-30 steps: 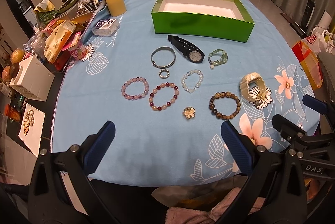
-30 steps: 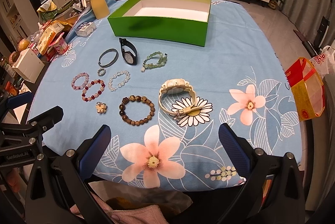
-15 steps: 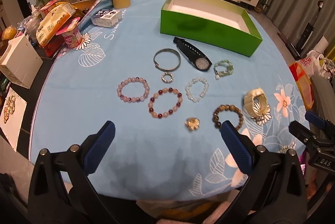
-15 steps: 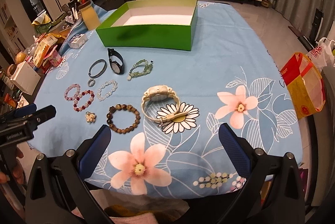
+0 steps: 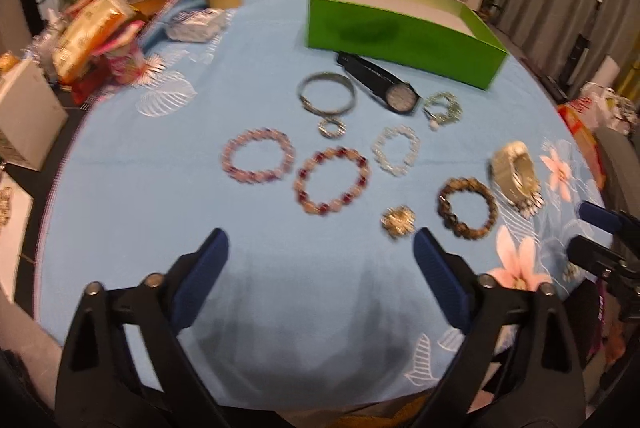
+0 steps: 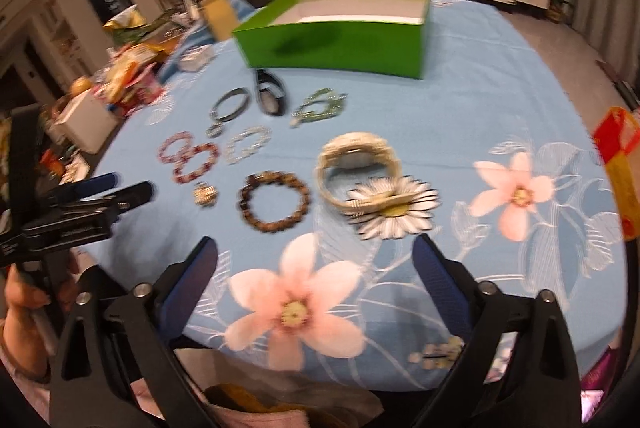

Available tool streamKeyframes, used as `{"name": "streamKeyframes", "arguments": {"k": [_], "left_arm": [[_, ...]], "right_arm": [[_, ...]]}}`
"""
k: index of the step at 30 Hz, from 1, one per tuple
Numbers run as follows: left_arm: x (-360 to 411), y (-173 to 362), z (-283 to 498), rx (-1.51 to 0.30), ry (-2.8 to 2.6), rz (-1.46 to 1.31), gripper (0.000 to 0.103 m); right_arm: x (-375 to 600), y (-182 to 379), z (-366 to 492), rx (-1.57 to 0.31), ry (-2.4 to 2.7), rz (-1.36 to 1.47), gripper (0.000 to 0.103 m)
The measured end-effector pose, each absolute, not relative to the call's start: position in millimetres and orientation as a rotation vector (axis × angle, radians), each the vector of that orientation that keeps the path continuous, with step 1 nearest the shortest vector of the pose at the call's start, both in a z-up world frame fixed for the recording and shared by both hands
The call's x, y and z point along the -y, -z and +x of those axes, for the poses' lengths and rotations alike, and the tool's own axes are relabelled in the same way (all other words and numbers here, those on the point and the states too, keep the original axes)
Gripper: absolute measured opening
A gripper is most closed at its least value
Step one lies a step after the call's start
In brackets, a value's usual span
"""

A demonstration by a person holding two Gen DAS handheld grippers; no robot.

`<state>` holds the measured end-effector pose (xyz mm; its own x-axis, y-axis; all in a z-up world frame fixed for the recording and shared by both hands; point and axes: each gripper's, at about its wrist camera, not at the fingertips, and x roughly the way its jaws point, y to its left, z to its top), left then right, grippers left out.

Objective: Organize jewelry
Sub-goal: 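Grasp the gold flower brooch with the left tool while the right tool grasps the brown bead bracelet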

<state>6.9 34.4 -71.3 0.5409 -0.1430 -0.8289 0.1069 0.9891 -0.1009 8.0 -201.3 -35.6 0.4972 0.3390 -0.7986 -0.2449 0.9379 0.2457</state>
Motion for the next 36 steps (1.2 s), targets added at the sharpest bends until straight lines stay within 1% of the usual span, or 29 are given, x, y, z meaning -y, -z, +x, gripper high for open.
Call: {"name": "streamKeyframes", "arguments": {"k": [1, 3, 4, 6, 10, 12, 15, 23, 25, 26, 27, 28, 30, 31, 32, 33, 36], "left_arm": [[-31.4, 75.5, 6.1, -0.998, 0.179, -0.041, 0.081], [-26.2, 81.8, 5.4, -1.011, 0.229, -0.040, 0.073], [-23.2, 84.5, 5.0, -1.013, 0.251, -0.037, 0.071], [-17.8, 88.1, 4.5, -1.007, 0.291, -0.029, 0.068], [-7.7, 93.1, 7.0, -0.998, 0.351, -0.018, 0.063], [-2.4, 95.7, 9.8, -0.993, 0.373, -0.004, 0.057], [4.0, 101.2, 13.5, -0.999, 0.408, 0.003, 0.050], [11.6, 106.7, 24.2, -0.988, 0.440, 0.018, 0.049], [15.5, 107.9, 26.5, -0.977, 0.443, 0.043, 0.045], [16.0, 107.5, 27.4, -0.975, 0.444, 0.049, 0.042], [17.8, 108.1, 28.1, -0.968, 0.444, 0.060, 0.037], [18.6, 108.2, 28.2, -0.962, 0.439, 0.069, 0.035], [18.0, 107.9, 28.5, -0.956, 0.437, 0.072, 0.029], [17.4, 108.1, 28.9, -0.952, 0.436, 0.068, 0.027], [16.8, 108.4, 28.9, -0.948, 0.433, 0.067, 0.024], [16.2, 108.8, 28.6, -0.944, 0.430, 0.067, 0.022], [14.3, 108.9, 28.6, -0.942, 0.429, 0.050, 0.022]], "right_arm": [[197.4, 39.1, 8.8, -1.000, -0.379, 0.110, 0.084], [191.7, 44.8, 10.1, -1.018, -0.403, 0.117, 0.074], [188.0, 49.1, 12.1, -1.036, -0.417, 0.122, 0.071], [184.3, 54.8, 13.2, -1.053, -0.433, 0.135, 0.063], [179.6, 64.1, 23.0, -1.071, -0.419, 0.163, 0.056], [179.3, 68.2, 28.0, -1.080, -0.400, 0.168, 0.050], [179.8, 73.6, 34.7, -1.094, -0.373, 0.173, 0.045], [175.7, 79.1, 50.2, -1.070, -0.334, 0.156, 0.042], [173.5, 79.5, 53.6, -1.058, -0.322, 0.136, 0.037], [172.6, 79.6, 54.4, -1.052, -0.319, 0.126, 0.034], [171.9, 79.8, 55.2, -1.045, -0.313, 0.111, 0.030], [171.2, 79.8, 55.6, -1.038, -0.306, 0.093, 0.027], [167.7, 80.2, 56.5, -1.021, -0.289, 0.042, 0.018], [165.5, 80.4, 56.0, -1.009, -0.279, 0.010, 0.016], [163.7, 81.0, 56.2, -0.999, -0.272, -0.014, 0.012], [161.9, 81.6, 56.2, -0.988, -0.265, -0.036, 0.009], [159.2, 82.4, 56.3, -0.965, -0.261, -0.069, 0.008]]}}
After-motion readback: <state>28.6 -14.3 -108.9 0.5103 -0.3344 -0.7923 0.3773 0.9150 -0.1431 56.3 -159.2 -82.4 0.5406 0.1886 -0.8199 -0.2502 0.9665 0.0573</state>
